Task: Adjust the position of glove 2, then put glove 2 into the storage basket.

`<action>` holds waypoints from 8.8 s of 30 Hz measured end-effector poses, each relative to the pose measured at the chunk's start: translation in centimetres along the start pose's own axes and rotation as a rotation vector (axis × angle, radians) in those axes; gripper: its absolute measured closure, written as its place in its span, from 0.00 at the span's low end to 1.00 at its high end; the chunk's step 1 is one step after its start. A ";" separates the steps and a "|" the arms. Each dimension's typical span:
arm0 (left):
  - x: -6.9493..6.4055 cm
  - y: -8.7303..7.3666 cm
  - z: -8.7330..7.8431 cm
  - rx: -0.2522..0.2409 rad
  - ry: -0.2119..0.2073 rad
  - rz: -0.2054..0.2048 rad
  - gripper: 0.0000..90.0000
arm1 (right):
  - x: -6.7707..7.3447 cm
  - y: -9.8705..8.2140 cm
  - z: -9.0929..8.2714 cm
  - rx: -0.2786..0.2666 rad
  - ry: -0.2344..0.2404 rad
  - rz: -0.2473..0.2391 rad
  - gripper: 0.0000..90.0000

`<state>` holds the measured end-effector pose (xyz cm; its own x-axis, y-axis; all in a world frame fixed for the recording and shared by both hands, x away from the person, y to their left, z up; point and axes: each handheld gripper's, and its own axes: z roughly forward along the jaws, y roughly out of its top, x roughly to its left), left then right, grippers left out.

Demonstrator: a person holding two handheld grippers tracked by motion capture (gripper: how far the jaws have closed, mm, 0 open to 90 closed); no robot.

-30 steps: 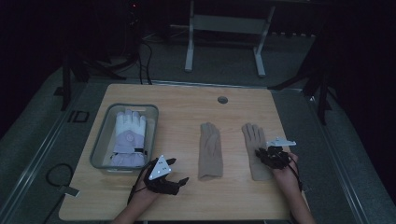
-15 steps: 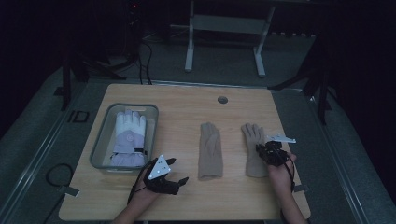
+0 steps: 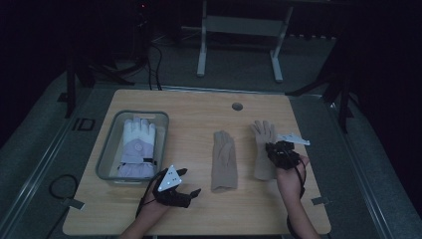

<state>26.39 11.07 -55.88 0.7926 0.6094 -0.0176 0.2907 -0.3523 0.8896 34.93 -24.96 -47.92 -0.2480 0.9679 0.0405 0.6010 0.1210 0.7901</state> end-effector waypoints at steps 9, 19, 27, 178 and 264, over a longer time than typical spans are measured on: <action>0.1 0.0 -0.1 -0.001 0.001 0.001 0.17 | 3.9 0.7 0.6 -0.008 0.043 0.019 0.93; 0.0 0.2 -0.1 -0.007 0.000 0.016 0.17 | 8.5 0.7 1.7 0.005 0.084 0.029 0.93; 0.1 0.3 -0.3 -0.015 0.002 0.015 0.17 | 10.9 0.0 3.1 0.027 0.120 0.049 0.93; -1.6 7.2 7.9 0.367 -0.130 0.265 0.91 | 6.5 1.7 10.0 0.193 0.462 -0.274 0.85; 7.2 7.7 -13.1 0.501 0.077 0.247 0.90 | 29.1 12.4 8.4 0.078 0.729 -0.448 0.85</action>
<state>27.35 22.04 -43.20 0.8336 0.5095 0.2135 0.3354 -0.7738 0.5373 41.56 6.60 -42.07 -0.8847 0.4452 0.1384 0.3734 0.4988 0.7822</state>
